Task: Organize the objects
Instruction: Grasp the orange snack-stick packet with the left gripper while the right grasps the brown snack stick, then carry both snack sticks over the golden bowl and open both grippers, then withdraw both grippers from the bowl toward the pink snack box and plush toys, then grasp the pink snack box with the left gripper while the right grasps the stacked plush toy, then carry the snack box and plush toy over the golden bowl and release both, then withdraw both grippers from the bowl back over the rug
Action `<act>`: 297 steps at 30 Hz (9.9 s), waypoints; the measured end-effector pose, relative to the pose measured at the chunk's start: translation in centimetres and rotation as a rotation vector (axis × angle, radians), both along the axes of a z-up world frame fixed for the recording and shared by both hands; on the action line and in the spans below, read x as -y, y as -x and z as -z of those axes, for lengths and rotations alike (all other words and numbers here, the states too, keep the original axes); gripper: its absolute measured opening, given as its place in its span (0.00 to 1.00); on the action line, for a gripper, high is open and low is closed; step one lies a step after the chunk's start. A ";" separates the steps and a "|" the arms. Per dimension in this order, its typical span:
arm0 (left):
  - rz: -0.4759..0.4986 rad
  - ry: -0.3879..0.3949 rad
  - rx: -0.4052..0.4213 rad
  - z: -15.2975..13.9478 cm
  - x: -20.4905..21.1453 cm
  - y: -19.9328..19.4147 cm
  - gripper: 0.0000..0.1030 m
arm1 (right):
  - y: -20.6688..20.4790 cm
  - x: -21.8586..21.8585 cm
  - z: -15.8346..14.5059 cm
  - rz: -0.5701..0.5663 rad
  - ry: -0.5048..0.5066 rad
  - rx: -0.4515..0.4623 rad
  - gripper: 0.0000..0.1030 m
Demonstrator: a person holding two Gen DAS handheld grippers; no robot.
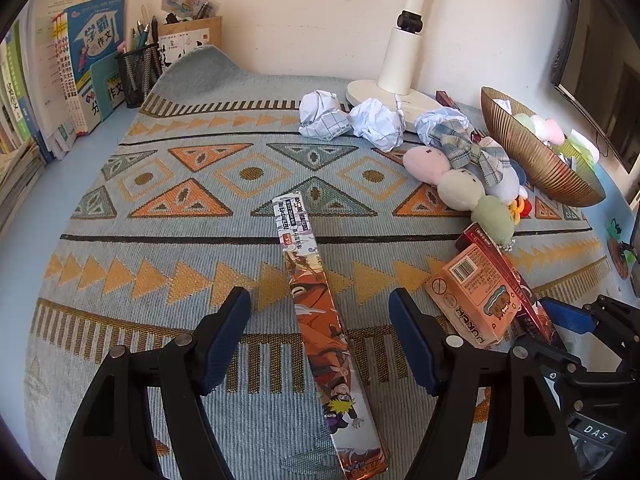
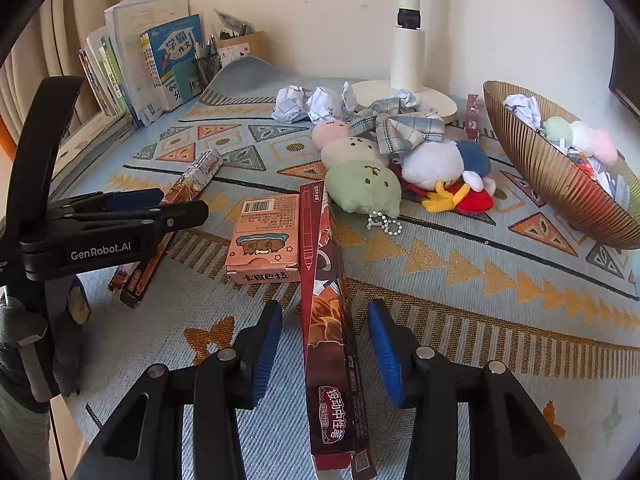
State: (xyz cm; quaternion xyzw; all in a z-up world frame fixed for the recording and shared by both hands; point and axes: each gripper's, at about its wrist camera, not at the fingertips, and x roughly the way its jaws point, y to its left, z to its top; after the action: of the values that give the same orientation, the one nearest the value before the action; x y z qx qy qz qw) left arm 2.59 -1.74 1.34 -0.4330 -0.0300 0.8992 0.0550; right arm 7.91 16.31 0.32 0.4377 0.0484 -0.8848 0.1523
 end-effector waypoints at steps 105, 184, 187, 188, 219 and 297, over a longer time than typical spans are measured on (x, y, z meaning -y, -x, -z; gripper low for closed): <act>-0.204 0.041 0.052 -0.1 4.3 0.2 0.99 | 2.2 -7.4 -0.3 0.180 0.188 -0.010 1.00; 0.043 0.029 -0.099 -1.6 -2.3 -1.2 0.36 | 1.2 -4.6 -0.8 -0.037 0.215 -0.083 0.46; 0.078 0.053 0.011 -0.3 -3.1 -0.3 0.44 | 1.1 -4.3 -0.9 -0.039 0.202 -0.094 0.46; 0.084 0.065 0.008 -0.3 -3.3 -0.3 0.46 | 1.0 -4.2 -0.9 -0.043 0.198 -0.098 0.46; 0.342 -0.186 -0.298 -14.6 -21.3 9.1 0.37 | 5.8 -23.5 -13.8 0.414 0.248 -0.368 0.53; -0.172 -0.047 -0.028 -0.2 2.4 2.3 0.99 | 3.6 -8.0 1.8 0.254 0.123 -0.024 0.86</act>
State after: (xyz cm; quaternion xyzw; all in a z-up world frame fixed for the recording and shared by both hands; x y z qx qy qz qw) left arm 0.26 -4.14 1.53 -0.4147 -0.0873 0.9057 -0.0118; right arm 4.36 24.30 -1.52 0.4194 -0.0599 -0.9035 0.0651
